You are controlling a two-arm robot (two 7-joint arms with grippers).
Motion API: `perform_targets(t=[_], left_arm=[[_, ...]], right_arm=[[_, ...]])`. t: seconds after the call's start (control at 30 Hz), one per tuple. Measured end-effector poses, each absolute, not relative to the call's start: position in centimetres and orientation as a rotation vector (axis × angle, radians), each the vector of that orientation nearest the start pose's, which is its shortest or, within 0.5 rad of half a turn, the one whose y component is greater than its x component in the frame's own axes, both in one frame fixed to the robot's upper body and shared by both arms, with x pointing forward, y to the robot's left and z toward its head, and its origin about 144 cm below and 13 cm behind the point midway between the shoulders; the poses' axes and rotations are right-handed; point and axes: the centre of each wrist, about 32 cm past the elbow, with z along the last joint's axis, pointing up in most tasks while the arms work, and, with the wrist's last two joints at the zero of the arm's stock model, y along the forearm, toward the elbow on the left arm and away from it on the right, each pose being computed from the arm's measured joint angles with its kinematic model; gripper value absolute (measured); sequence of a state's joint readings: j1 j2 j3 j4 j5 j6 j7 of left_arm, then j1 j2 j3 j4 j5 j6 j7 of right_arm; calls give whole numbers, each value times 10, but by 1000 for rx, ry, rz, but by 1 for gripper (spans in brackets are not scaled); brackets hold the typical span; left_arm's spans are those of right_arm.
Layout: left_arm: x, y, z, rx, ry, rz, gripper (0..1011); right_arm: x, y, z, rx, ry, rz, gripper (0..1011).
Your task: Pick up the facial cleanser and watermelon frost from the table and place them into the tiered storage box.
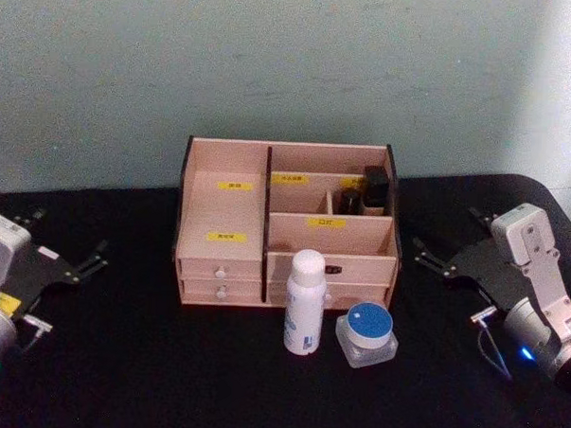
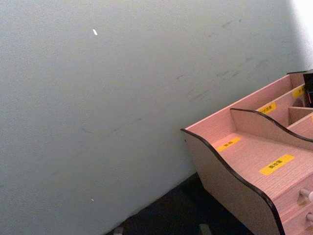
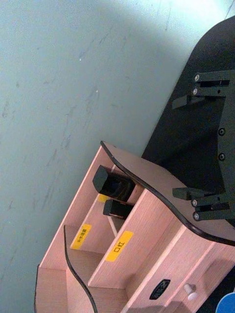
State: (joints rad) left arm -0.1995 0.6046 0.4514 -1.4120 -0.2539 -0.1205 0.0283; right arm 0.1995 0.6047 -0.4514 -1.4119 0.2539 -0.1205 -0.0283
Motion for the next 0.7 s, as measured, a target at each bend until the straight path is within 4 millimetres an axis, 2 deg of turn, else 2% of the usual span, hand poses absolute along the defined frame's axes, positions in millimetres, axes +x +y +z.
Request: perform_targets(t=[0.7], left_arm=[[489,310,1140,304,-285,1248,1001]], right_arm=[[489,-310,1140,-305,-285,-1248,1002]])
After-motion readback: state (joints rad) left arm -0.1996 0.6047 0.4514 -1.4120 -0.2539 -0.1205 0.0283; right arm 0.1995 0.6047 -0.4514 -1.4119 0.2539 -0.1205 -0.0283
